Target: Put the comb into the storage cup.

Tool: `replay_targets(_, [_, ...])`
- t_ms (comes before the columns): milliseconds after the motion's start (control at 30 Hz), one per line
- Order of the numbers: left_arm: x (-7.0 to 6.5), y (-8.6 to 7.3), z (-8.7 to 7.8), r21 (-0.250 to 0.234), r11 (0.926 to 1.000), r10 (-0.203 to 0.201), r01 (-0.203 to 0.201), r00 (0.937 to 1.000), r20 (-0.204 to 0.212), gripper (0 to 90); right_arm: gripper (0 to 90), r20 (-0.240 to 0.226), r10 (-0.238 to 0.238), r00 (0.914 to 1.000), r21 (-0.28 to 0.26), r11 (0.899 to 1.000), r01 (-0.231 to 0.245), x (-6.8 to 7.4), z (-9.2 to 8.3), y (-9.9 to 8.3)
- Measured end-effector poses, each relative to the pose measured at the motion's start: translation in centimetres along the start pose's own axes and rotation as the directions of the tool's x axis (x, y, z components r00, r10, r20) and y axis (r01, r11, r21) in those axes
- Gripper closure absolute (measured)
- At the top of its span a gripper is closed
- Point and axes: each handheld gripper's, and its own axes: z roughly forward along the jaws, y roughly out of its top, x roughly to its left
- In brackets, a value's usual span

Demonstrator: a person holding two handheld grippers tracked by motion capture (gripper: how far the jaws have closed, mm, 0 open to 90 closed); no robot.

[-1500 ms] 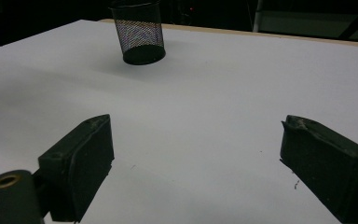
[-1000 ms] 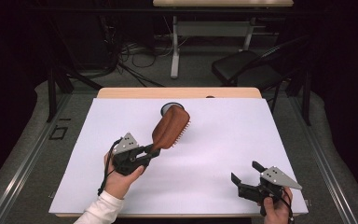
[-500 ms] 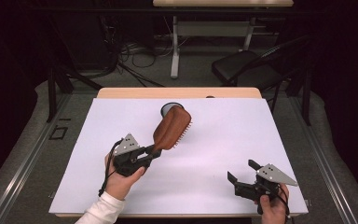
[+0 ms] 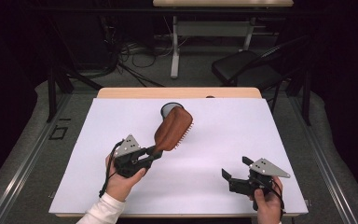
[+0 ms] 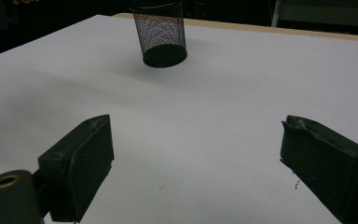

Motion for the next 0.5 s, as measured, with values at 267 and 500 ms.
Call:
replay_targets(267, [0.1,0.0,-0.1,0.001,1.0,0.0,0.0,1.0,-0.001,72.0,9.0,-0.026,-0.017,0.9995,0.026,0.999,0.018,0.8,1.1,1.0])
replay_targets(500, [0.2,0.0,-0.2,-0.003,1.0,0.0,0.0,1.0,-0.003,72.1,9.0,-0.05,-0.027,0.9984,0.036,0.999,0.029,1.3,2.0,1.8])
